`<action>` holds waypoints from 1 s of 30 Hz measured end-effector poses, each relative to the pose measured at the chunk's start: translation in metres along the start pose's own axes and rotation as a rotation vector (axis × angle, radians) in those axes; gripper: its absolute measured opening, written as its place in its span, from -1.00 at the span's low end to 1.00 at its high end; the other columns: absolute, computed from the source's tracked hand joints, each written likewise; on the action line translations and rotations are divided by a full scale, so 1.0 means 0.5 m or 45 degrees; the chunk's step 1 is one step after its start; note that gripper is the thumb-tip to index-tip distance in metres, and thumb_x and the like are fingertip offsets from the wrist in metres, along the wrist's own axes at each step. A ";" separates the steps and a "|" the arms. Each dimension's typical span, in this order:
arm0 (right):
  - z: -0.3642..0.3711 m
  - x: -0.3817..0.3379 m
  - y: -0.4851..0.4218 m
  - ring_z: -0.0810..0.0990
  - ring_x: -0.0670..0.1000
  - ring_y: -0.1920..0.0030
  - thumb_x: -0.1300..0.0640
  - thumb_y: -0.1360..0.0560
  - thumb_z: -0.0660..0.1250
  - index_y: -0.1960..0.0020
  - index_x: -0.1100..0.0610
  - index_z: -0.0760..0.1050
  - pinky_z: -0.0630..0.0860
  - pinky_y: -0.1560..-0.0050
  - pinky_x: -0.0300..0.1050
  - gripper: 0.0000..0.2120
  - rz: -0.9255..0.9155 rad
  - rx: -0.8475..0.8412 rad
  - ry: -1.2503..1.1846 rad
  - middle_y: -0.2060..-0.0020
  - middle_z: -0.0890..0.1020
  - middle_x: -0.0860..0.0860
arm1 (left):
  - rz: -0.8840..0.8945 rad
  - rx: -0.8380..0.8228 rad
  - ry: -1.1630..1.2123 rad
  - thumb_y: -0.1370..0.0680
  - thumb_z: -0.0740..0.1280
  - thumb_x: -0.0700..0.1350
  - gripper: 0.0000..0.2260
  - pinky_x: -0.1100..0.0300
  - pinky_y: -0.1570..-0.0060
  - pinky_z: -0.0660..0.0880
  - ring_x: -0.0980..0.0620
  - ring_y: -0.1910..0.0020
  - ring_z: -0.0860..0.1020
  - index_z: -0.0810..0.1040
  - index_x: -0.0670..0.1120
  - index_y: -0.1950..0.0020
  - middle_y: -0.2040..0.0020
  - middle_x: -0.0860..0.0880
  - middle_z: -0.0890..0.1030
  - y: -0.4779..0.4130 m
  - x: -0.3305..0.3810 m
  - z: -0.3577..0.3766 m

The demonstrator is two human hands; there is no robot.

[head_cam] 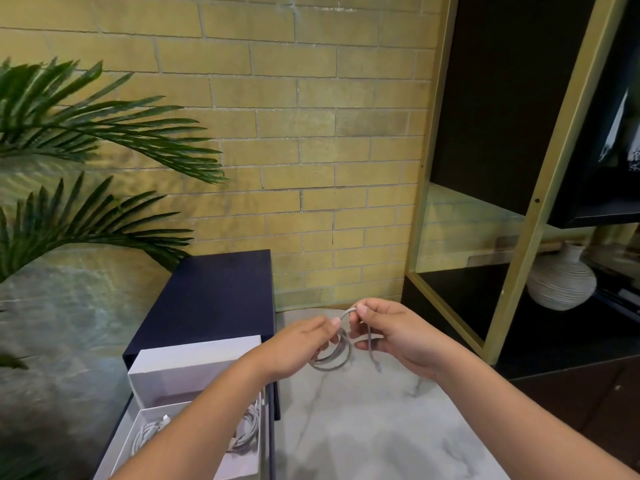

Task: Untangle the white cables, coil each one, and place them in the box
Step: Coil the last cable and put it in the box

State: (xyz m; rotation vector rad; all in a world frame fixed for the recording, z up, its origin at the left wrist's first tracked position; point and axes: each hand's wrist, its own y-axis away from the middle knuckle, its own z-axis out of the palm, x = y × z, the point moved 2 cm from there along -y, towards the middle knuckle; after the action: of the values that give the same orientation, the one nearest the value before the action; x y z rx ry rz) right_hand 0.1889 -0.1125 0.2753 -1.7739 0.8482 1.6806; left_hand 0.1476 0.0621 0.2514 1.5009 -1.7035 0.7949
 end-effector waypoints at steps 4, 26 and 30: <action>0.005 -0.011 -0.006 0.54 -0.05 0.14 0.13 -0.64 0.13 0.14 0.12 0.50 0.49 0.03 -0.15 -0.75 -0.075 0.081 0.149 0.26 0.54 -0.02 | 0.040 -0.005 -0.137 -0.62 0.17 0.12 -0.75 0.13 0.10 0.34 0.10 0.24 0.38 0.40 0.02 0.17 0.25 0.09 0.42 0.000 0.002 0.005; -0.012 -0.001 -0.019 0.40 -0.14 0.33 -0.03 -0.45 0.43 -0.08 -0.03 0.52 0.37 0.26 -0.23 -0.76 -0.173 0.053 0.814 0.21 0.55 -0.10 | 0.018 0.189 0.050 -0.65 0.14 0.06 -0.72 0.18 0.20 0.35 0.11 0.38 0.35 0.46 -0.03 0.16 0.38 0.10 0.40 0.005 0.021 -0.008; 0.004 0.006 -0.022 0.45 -0.20 0.35 0.16 -0.47 0.42 0.02 0.06 0.61 0.40 0.31 -0.35 -0.91 -0.197 0.003 0.608 0.31 0.56 -0.11 | 0.019 0.175 0.141 -0.65 0.11 0.08 -0.69 0.14 0.20 0.33 0.10 0.38 0.32 0.46 -0.02 0.19 0.41 0.13 0.37 0.001 0.026 -0.003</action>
State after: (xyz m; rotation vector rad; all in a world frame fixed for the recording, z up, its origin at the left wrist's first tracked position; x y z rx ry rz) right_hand 0.1960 -0.1044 0.2716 -2.2184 0.8765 1.1723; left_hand 0.1465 0.0561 0.2631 1.5069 -1.6077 1.0024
